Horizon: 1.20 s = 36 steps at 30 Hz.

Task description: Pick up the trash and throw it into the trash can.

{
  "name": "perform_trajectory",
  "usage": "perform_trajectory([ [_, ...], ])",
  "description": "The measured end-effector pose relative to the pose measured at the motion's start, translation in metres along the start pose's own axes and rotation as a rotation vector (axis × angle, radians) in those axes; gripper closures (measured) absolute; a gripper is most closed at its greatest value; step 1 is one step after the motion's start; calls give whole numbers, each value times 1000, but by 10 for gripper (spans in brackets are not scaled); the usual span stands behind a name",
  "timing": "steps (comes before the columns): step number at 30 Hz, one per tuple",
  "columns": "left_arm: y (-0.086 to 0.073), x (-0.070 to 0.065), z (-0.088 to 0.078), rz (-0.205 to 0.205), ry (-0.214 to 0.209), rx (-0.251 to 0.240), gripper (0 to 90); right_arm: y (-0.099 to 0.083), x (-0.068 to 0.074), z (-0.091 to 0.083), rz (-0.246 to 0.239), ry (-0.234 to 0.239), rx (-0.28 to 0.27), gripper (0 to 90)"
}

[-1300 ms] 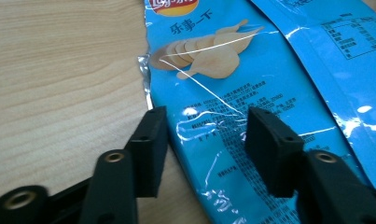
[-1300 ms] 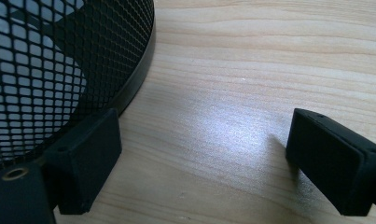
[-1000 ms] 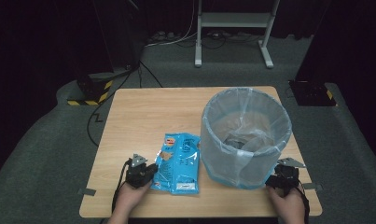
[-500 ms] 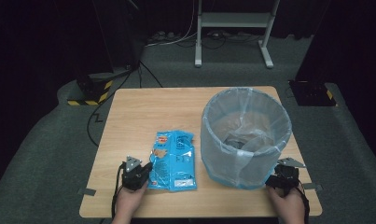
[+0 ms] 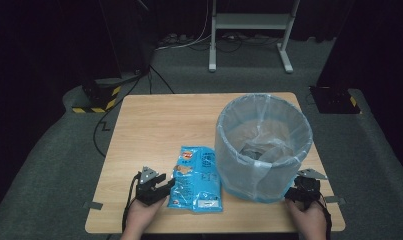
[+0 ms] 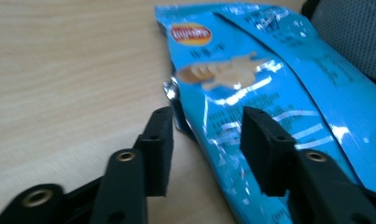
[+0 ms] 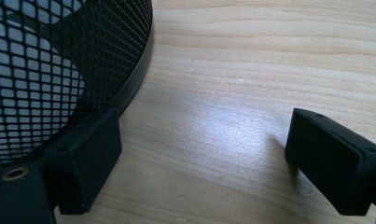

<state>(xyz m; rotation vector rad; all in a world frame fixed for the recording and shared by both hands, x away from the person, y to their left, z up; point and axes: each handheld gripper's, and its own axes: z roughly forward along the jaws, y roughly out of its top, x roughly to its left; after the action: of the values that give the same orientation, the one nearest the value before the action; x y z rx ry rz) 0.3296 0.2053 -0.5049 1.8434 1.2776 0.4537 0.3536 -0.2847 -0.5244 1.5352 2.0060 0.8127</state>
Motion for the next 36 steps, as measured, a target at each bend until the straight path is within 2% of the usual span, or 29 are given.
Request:
perform_trajectory([
  [2, 7, 1, 9, 13, -12, 15, 425, 0, 0, 0, 0, 0, 0, 100],
  [3, 12, 0, 18, 36, -17, 36, 407, 0, 0, 0, 0, 0, 0, 100],
  [4, 12, 0, 18, 36, -17, 36, 389, 0, 0, 0, 0, 0, 0, 100],
  [5, 14, -2, 24, 51, -14, 56, 389, 0, 0, 0, 0, 0, 0, 100],
  [7, 15, -5, 34, 80, 7, 91, 342, 0, 0, 0, 0, 0, 0, 100],
  [10, 11, -6, 45, 85, 26, 126, 327, 0, 0, 0, 0, 0, 0, 100],
  [11, 11, -6, 45, 85, 26, 126, 321, 0, 0, 0, 0, 0, 0, 100],
  [13, 9, -10, 44, 119, 52, 122, 329, 0, 0, 0, -1, 0, 0, 100],
  [15, 8, -14, 43, 137, 65, 120, 402, 0, 0, 0, 0, 0, 0, 100],
  [17, 7, -16, 41, 142, 65, 127, 480, 0, 0, 0, -1, -1, 0, 101],
  [18, 7, -17, 39, 147, 69, 137, 550, 0, 0, 0, -9, -2, 0, 104],
  [19, 7, -17, 39, 147, 69, 137, 571, 0, 0, 0, -9, -2, 0, 104],
  [20, 7, -16, 38, 147, 61, 136, 571, 0, 0, 0, -10, -2, -4, 106],
  [21, 6, -16, 37, 149, 60, 135, 630, 0, 0, 0, -5, -2, -2, 107],
  [23, 4, -16, 36, 125, 51, 124, 694, 0, 0, 0, -9, -1, -4, 107],
  [24, 3, -15, 34, 138, 47, 127, 729, 0, 0, 0, -9, -1, -4, 107],
  [27, 0, -14, 33, 137, 19, 103, 859, 0, -1, 0, -13, -1, -6, 107],
  [31, -3, -15, 31, 151, 4, 98, 886, 0, 0, 0, -9, -1, -4, 107],
  [35, -4, -12, 30, 126, -16, 90, 895, 0, 0, 0, -9, -1, -4, 107],
  [36, -5, -9, 28, 94, -20, 78, 898, 0, 0, 0, -9, -1, -4, 107],
])
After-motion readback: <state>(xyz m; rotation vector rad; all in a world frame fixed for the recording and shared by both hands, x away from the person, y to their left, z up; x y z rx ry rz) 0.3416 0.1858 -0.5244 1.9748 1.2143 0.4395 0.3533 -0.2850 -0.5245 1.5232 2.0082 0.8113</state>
